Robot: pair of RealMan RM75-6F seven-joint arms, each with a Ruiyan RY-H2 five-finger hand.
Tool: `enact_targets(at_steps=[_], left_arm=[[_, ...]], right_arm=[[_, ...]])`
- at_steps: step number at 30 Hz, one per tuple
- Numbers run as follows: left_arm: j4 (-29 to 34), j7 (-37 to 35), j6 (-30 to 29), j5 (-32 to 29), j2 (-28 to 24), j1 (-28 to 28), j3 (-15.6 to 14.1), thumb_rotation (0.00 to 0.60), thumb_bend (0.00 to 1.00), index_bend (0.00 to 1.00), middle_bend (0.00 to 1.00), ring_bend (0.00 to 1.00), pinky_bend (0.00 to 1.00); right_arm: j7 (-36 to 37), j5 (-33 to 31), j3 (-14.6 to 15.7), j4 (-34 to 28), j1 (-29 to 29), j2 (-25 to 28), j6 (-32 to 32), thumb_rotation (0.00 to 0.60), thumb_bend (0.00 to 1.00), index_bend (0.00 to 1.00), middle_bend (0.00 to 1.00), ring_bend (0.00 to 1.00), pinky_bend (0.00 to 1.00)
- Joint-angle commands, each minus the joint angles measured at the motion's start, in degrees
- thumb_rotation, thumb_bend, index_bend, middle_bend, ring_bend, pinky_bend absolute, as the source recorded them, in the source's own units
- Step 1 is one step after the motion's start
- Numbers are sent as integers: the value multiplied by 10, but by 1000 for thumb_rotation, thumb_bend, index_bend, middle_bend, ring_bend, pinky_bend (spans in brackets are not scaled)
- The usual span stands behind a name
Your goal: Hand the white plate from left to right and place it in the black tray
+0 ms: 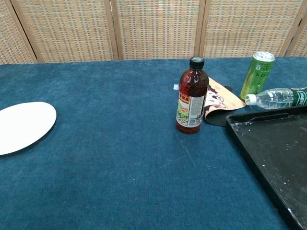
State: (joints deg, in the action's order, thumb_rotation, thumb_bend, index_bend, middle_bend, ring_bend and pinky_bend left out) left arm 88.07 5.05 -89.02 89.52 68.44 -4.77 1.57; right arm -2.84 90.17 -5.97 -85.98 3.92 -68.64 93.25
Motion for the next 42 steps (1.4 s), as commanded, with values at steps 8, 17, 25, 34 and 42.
enact_targets(at_steps=[8,17,25,34,42], left_arm=[[-16,-9,15,-1,13,-6,-2,600,0,0,0,0,0],[-111,-53,79,-1,83,-42,-6,600,188,0,0,0,0],[-198,-100,124,-13,144,-61,-11,600,405,0,0,0,0],[-245,-110,162,-30,183,-77,-10,600,406,0,0,0,0],[-261,-101,204,-62,210,-94,5,600,405,0,0,0,0]], right_arm=[[4,-6,-2,-5,1,3,-6,600,0,0,0,0,0],[0,-13,-2,-4,6,3,-20,600,0,0,0,0,0],[13,-19,-7,-3,4,6,-16,600,0,0,0,0,0],[16,-20,-6,-3,6,5,-21,600,0,0,0,0,0],[21,-21,-6,-3,6,6,-23,600,0,0,0,0,0]])
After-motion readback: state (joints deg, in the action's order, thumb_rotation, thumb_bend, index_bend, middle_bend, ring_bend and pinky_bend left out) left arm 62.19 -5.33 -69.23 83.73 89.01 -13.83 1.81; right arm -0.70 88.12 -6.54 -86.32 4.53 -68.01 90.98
